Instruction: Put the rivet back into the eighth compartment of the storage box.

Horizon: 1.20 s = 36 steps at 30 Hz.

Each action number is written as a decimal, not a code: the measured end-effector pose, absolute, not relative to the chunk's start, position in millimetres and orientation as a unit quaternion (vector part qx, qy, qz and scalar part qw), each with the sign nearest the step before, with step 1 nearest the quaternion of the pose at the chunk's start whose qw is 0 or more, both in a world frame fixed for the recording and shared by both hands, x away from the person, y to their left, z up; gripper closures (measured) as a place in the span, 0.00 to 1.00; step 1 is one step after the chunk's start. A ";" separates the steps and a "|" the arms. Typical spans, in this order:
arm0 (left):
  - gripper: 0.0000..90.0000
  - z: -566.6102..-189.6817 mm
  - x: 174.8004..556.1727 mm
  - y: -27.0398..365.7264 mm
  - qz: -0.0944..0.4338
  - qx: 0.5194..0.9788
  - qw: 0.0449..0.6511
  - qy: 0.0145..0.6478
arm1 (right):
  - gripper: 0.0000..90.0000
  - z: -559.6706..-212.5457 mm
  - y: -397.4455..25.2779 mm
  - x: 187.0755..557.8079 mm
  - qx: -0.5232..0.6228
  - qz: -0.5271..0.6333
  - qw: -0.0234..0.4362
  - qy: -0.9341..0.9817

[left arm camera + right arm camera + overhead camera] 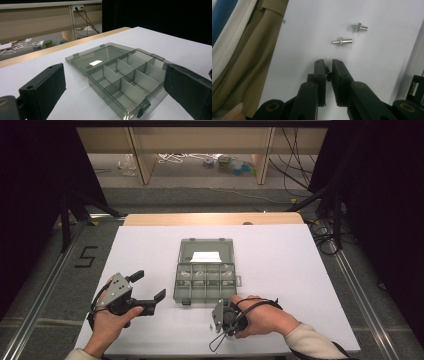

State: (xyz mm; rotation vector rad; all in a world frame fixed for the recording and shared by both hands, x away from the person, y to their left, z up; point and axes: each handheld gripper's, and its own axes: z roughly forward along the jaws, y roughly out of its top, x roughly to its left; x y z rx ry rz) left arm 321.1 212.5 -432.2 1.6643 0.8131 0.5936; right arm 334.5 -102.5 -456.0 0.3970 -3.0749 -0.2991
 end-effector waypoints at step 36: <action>0.04 -432.3 321.5 213.3 0.253 0.705 0.563 0.349 | 0.92 -399.5 -122.5 402.7 0.056 -0.145 -0.129 -0.979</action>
